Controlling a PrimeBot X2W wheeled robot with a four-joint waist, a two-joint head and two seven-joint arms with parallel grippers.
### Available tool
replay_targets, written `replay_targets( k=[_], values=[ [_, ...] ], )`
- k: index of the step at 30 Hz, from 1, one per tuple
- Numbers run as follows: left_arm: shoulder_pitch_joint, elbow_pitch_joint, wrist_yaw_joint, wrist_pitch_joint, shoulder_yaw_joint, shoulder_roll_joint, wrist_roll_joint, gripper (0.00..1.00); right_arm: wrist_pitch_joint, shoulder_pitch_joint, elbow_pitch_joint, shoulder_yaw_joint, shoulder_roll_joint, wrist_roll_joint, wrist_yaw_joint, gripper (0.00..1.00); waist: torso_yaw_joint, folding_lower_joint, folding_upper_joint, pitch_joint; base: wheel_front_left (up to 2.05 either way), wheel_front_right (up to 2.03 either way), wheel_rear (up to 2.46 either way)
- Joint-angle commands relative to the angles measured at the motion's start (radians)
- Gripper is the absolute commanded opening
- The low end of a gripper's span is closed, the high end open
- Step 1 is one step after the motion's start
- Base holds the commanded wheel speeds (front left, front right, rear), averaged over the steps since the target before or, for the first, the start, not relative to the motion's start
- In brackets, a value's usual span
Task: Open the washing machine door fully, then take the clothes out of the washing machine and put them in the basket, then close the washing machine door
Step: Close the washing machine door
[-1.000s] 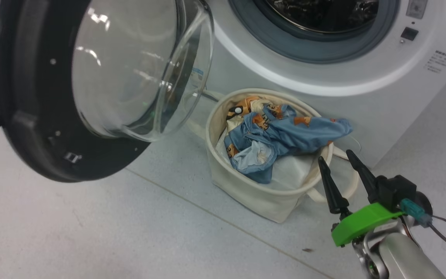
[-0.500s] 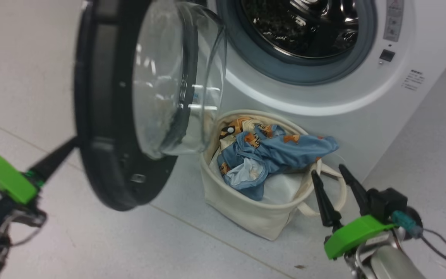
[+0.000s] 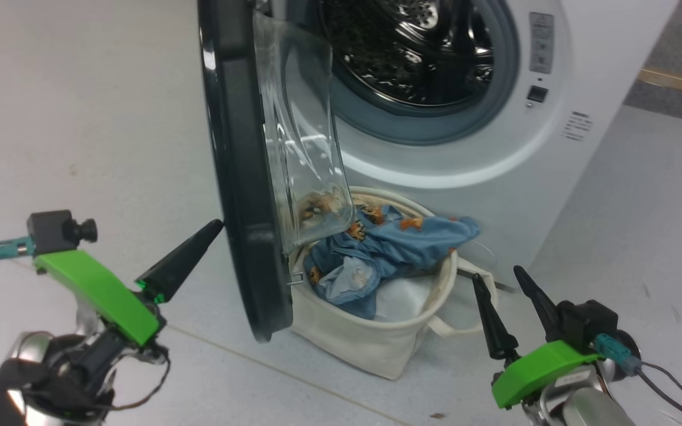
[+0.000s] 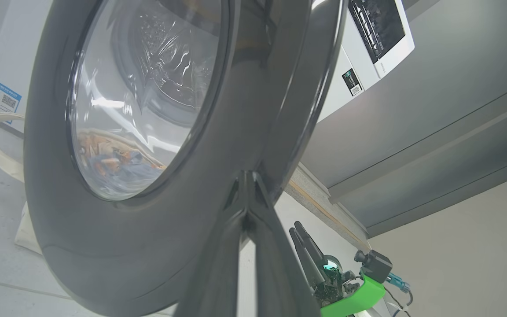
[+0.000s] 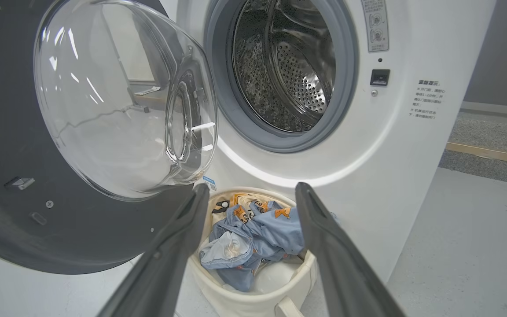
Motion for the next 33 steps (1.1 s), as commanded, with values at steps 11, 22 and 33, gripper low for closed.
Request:
replay_targets(
  k=[11,22,33],
  values=[
    [-0.085,-0.046,-0.007,-0.153,-0.046,-0.011,0.069,0.00,-0.012,-0.025,-0.050,-0.016,0.007,-0.004,0.001,1.00,-0.149,0.0000,0.0000,0.050,0.00,0.00,0.00],
    [-0.192,0.010,-0.007,-0.250,-0.134,0.011,0.122,0.00,-0.012,-0.044,-0.066,-0.035,0.027,-0.011,0.001,1.00,-0.311,0.0000,0.0000,0.101,0.00,0.00,0.00],
    [-0.325,0.173,-0.007,-0.421,-0.179,0.042,0.185,0.00,-0.012,-0.065,-0.081,-0.049,0.038,-0.015,0.001,1.00,-0.445,0.0000,0.0000,0.142,0.00,0.00,0.00]
  ],
)
